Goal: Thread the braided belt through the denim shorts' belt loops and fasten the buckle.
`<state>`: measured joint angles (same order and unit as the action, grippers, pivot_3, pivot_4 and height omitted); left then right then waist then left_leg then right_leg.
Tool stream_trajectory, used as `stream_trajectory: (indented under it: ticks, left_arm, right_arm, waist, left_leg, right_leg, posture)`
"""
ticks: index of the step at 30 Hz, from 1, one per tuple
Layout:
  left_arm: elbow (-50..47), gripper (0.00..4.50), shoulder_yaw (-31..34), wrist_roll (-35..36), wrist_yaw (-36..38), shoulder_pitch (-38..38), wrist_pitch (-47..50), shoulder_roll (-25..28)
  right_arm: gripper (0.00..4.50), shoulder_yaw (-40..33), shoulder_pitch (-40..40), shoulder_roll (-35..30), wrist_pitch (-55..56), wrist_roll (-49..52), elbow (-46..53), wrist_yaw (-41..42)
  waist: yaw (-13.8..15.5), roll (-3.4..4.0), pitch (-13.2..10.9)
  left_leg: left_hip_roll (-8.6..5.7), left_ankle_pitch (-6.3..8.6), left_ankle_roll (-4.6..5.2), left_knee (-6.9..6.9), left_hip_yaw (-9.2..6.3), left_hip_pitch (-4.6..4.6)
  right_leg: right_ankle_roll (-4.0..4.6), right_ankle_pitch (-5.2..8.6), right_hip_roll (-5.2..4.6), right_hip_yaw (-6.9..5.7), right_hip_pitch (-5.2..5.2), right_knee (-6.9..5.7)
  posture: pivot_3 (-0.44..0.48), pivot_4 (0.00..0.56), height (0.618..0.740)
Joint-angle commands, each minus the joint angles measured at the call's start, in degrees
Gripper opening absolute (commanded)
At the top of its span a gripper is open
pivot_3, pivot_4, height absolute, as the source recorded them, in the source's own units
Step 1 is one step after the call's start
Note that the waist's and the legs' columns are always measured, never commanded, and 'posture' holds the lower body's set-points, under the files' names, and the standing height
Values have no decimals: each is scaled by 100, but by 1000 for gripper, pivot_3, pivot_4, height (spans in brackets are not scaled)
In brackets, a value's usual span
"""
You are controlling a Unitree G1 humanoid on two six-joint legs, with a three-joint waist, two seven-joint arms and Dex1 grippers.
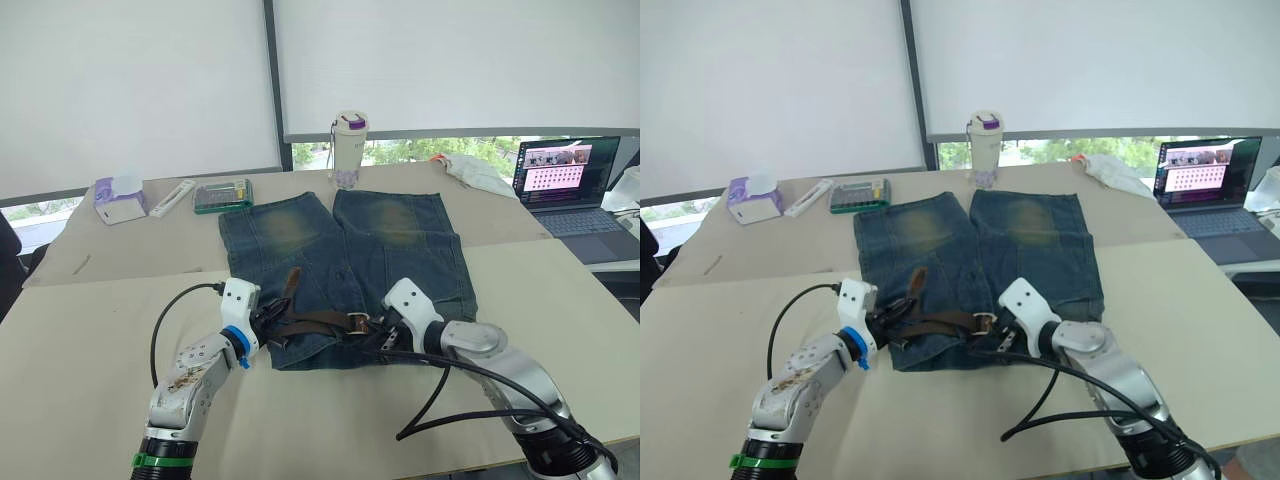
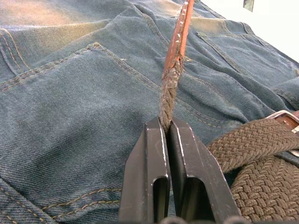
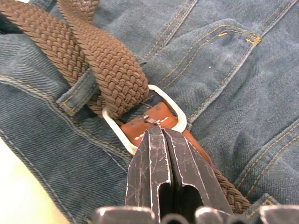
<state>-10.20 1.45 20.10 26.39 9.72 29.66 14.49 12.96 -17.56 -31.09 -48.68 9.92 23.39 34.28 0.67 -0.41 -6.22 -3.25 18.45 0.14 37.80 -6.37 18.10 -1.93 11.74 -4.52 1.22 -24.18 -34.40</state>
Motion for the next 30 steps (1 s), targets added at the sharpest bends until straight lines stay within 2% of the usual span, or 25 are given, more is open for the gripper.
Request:
stream_trajectory:
  ticks: [1, 16, 26, 30]
  left_arm:
    - [-58, 0, -13, -28, 4, 25, -138, 18]
    - [-32, 0, 76, 47, -129, 23, -116, -44]
    - [197, 0, 1099, 620, -908, 167, 128, -362]
    - [213, 0, 1229, 733, -1037, 136, 138, -331]
  right_arm:
    - [29, 29, -139, -6, 137, -37, 32, 12]
    - [29, 387, -289, 156, 258, -81, -201, 85]
    - [29, 580, -265, 125, 632, -304, -847, 49]
    - [29, 639, -212, 100, 726, -340, -935, 73]
  waist:
    - [1, 0, 0]
    - [-2, 0, 0]
    - [-28, 0, 0]
    - [-53, 0, 0]
  left_leg:
    - [0, 0, 0, 0, 0, 0]
    - [1, 0, 0, -1, -2, 0]
    - [5, -4, -7, -2, -1, -3]
    - [7, -4, -12, -4, -1, -5]
  right_leg:
    - [0, 0, 0, 0, 0, 0]
    - [0, 0, 1, 0, -1, 1]
    - [1, -1, 4, -1, 0, 1]
    - [1, -1, 6, 0, 1, 1]
  posture:
    - [0, 150, 740]
    - [0, 150, 740]
    - [0, 150, 740]
    - [0, 150, 740]
